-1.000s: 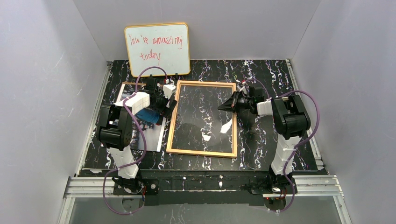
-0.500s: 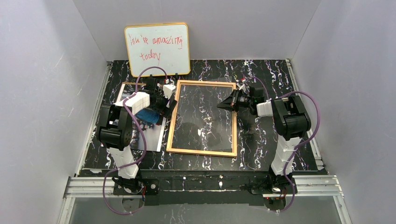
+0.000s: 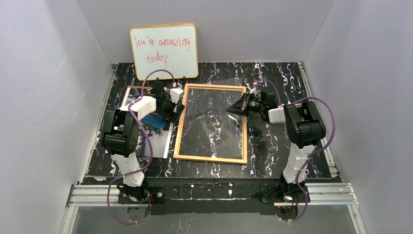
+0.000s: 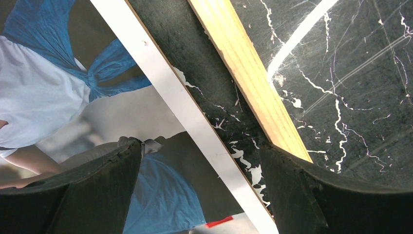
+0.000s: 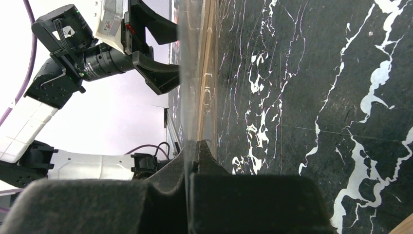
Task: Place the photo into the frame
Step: Place the photo frame item in the photo frame.
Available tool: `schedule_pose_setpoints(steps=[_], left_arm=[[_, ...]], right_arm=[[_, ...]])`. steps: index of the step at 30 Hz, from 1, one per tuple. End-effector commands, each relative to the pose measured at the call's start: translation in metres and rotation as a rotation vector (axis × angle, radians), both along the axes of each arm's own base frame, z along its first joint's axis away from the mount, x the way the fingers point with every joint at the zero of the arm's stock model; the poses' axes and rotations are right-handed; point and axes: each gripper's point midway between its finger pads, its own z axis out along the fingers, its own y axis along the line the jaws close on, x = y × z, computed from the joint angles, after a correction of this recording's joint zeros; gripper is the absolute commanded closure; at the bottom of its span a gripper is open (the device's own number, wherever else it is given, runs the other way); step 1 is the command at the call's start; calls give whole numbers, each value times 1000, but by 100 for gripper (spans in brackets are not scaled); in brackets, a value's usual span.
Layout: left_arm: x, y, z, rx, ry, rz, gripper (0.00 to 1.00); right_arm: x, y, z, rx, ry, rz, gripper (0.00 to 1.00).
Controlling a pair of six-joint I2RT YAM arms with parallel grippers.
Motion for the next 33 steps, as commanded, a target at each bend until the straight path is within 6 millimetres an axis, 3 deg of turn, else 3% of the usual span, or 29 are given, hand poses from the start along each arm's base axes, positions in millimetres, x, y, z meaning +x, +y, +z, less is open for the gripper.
schedule_pose_setpoints(steps=[1, 6, 25, 31, 33], left_arm=[[-39, -2, -28, -10, 175, -10, 11], [-40, -2, -29, -7, 177, -14, 11], [-43, -2, -30, -8, 182, -22, 11], [-43, -3, -30, -9, 183, -24, 11], [-43, -2, -30, -9, 183, -22, 11]], right_arm=[[12, 8, 7, 2, -34, -5, 99], [16, 7, 1, -16, -12, -26, 99], [29, 7, 14, -12, -56, -57, 99], [34, 8, 7, -44, -47, -54, 99], [36, 9, 4, -78, -49, -45, 94]])
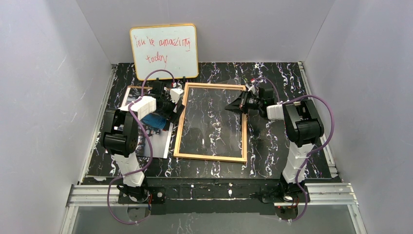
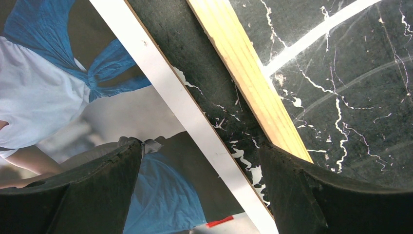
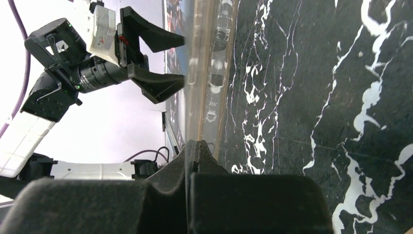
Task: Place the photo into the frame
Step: Place the photo frame item in the photo frame.
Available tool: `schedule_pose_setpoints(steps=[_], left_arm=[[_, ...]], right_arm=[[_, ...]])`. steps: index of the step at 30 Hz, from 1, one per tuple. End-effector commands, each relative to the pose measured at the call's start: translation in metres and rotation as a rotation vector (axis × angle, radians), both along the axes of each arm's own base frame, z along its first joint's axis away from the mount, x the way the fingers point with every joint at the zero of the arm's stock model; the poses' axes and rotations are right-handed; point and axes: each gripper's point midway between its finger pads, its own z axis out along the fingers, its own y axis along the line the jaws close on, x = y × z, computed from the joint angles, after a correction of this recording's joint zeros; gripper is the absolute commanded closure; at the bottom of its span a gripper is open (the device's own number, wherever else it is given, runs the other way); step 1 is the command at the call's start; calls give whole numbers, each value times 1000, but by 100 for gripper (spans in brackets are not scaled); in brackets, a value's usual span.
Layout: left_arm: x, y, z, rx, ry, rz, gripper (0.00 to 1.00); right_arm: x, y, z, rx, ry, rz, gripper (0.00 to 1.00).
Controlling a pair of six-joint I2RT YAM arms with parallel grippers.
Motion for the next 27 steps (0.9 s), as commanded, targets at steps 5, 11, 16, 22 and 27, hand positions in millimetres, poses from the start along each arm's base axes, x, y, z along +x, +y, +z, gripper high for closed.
schedule_pose_setpoints(steps=[5, 11, 16, 22, 27], left_arm=[[-43, -2, -30, -10, 184, -17, 11], [-44, -3, -31, -11, 187, -20, 11], [-45, -2, -31, -8, 185, -22, 11], [-47, -2, -32, -9, 191, -23, 11], [-47, -2, -32, -9, 189, -24, 11]], right_arm=[[26, 6, -2, -128, -92, -18, 83], [26, 5, -6, -177, -94, -9, 64], [29, 2, -10, -242, -100, -10, 50], [29, 1, -16, -348, -117, -10, 42], [28, -2, -21, -478, -126, -20, 39]])
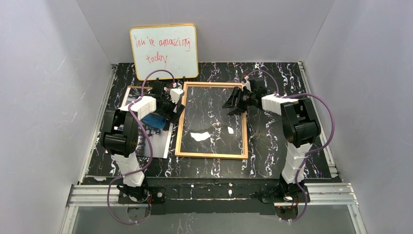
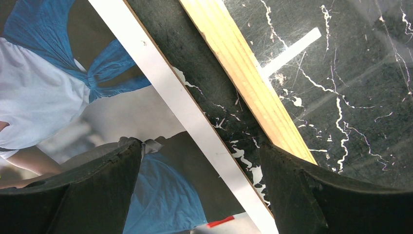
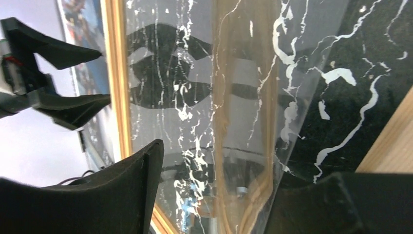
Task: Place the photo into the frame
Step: Place the photo frame item in the photo frame.
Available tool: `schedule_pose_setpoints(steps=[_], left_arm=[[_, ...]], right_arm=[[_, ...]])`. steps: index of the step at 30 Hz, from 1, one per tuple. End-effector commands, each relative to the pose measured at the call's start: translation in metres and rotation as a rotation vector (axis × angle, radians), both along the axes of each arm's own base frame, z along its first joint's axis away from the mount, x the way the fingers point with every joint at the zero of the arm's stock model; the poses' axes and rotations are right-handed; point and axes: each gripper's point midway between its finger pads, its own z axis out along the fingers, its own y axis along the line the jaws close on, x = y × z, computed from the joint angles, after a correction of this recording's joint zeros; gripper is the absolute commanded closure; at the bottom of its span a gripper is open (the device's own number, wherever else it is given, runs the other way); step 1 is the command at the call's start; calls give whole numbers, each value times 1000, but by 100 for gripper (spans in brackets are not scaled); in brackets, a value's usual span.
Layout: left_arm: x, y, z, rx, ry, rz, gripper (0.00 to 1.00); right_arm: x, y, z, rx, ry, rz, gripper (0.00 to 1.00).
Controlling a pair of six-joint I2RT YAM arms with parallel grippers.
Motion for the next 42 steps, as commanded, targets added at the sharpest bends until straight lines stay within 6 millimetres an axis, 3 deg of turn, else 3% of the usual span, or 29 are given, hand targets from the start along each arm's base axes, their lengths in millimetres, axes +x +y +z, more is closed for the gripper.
schedule_pose_setpoints(steps=[1, 6, 10, 18, 26, 35, 42], left_arm=[[-46, -2, -31, -9, 188, -17, 11], [-47, -2, -31, -8, 192, -19, 11], [-47, -1, -31, -3, 193, -21, 11], [-46, -1, -29, -4, 190, -24, 11], [-48, -1, -30, -3, 195, -28, 11], [-46, -2, -27, -3, 191, -34, 11], [-47, -1, -27, -2, 192, -29, 11]], right_arm=[[8, 0, 13, -139, -83, 1, 38], [12, -7, 14, -288, -118, -24, 32], [15, -13, 14, -382, -139, -37, 17], [18, -19, 20, -441, -167, -55, 16], [25, -25, 41, -455, -233, -80, 11], [27, -32, 43, -494, -239, -97, 11], [34, -60, 43, -645, -245, -155, 9]])
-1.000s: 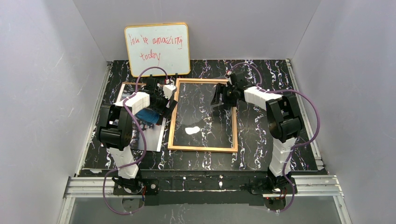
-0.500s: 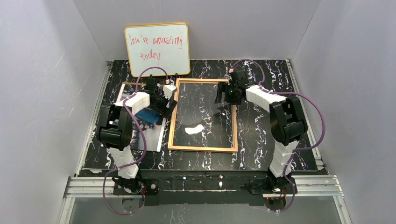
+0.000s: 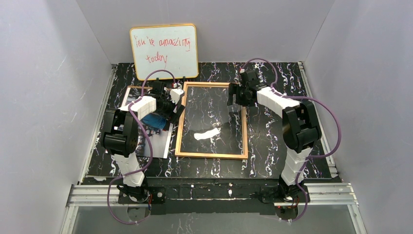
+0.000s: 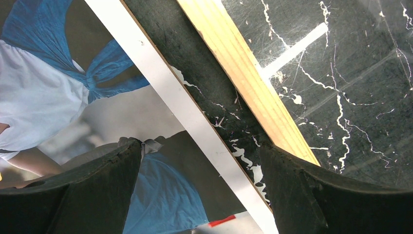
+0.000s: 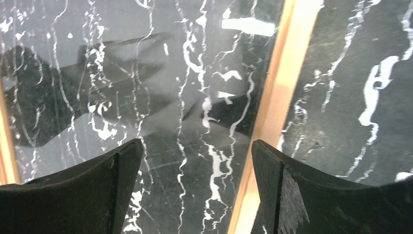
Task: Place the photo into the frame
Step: Place the photo frame item in the photo frame, then adjust the photo frame at the center of the board.
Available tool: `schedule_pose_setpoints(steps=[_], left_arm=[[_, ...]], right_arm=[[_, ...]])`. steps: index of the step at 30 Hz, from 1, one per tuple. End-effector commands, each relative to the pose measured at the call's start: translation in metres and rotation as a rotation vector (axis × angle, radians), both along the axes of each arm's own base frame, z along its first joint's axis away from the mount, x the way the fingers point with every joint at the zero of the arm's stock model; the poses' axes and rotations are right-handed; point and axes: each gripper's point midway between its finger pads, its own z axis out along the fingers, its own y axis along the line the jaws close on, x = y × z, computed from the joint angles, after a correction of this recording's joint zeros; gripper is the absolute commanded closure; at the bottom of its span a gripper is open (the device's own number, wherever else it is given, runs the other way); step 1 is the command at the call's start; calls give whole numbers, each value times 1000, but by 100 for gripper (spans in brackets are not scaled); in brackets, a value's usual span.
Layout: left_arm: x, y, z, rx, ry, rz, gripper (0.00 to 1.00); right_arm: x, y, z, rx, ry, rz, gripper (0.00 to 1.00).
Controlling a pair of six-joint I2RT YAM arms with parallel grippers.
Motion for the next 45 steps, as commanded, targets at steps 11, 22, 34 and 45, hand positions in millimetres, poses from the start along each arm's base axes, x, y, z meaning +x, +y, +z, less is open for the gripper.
schedule_pose_setpoints(steps=[11, 22, 34, 45], left_arm=[[-44, -1, -26, -2, 187, -12, 11], [-44, 0, -27, 2, 190, -12, 11], [-44, -3, -25, -10, 191, -12, 11], [-44, -8, -25, -12, 193, -25, 11]], right_arm=[[19, -23, 53, -80, -152, -61, 15], [-12, -15, 4, -25, -8, -42, 63], [-19, -26, -28, -82, 67, -61, 66], [-19, -31, -41, -115, 96, -70, 66]])
